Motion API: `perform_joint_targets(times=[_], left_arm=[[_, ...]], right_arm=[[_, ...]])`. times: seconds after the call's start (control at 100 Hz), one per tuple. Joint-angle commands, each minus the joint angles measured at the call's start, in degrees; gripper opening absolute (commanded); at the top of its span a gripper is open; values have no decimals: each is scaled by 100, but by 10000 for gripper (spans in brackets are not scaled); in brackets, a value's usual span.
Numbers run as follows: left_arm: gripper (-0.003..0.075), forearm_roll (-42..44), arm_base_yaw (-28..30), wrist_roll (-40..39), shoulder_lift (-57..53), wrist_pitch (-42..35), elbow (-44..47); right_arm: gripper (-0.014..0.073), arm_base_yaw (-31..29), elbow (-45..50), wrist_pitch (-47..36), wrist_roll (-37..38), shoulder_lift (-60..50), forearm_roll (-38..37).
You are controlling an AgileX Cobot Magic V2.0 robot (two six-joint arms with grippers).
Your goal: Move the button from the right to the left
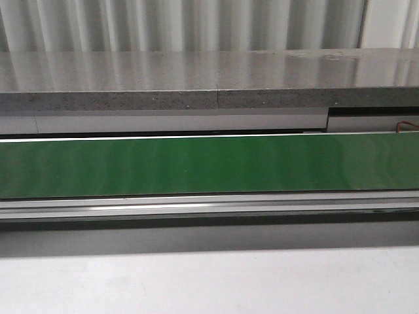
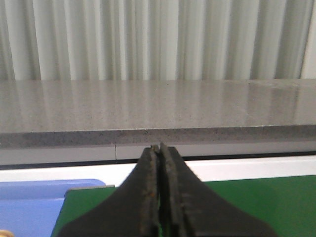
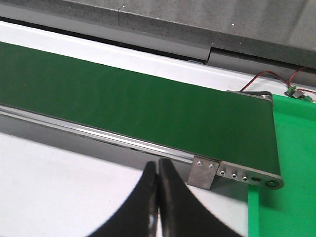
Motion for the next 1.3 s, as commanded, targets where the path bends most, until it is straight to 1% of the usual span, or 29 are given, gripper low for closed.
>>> perform_joint_targets(times=[0.0, 0.11, 0.21, 0.25, 0.41, 0.51, 0.61, 0.72, 0.79, 1.29], left_arm=[[-21, -2, -46, -78, -116, -561, 59], [-20, 472, -22, -185, -129, -863, 361], [-20, 908, 16, -759, -139, -1071, 611], [-21, 1039, 26, -835, -170, -1103, 721], [-21, 1050, 26, -835, -183, -1196, 1151], [-21, 1089, 26, -813, -183, -934, 1152], [-21, 1106, 26, -646, -183, -933, 1152], [-20, 1106, 26, -646, -183, -933, 1152], [-20, 908, 26, -646, -183, -944, 1152], [-20, 908, 26, -646, -183, -944, 1152]], right_arm=[[-67, 6, -122, -459, -55, 62, 30], [-67, 6, -122, -459, -55, 62, 30], [-67, 6, -122, -459, -55, 62, 30], [-67, 6, -122, -459, -55, 62, 30], [-67, 6, -122, -459, -55, 62, 30], [-67, 6, -122, -459, -55, 62, 30], [-67, 6, -122, -459, -55, 62, 30], [-67, 6, -122, -459, -55, 62, 30], [-67, 6, -122, -459, -55, 62, 30], [-67, 6, -122, -459, -55, 62, 30]])
